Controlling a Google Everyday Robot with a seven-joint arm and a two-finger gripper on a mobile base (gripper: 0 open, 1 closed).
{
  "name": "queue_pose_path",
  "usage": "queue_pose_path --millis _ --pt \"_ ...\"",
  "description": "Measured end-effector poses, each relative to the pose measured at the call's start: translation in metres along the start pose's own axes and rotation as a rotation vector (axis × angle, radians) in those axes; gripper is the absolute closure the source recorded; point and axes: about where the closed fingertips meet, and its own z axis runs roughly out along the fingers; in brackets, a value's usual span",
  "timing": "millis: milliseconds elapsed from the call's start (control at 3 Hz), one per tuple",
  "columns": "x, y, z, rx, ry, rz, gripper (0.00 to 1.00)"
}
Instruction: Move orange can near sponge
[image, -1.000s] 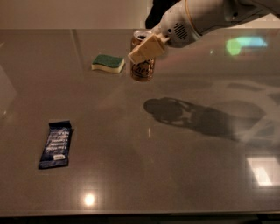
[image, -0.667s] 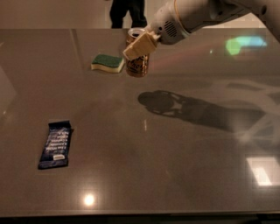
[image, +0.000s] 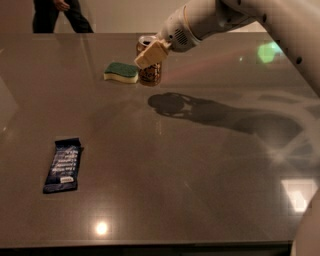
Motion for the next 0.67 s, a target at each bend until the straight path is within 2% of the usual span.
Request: queue_pose_path --millis 667 --pt "0.007 -0.021 0.041 -0.043 -0.014 -0.017 1.00"
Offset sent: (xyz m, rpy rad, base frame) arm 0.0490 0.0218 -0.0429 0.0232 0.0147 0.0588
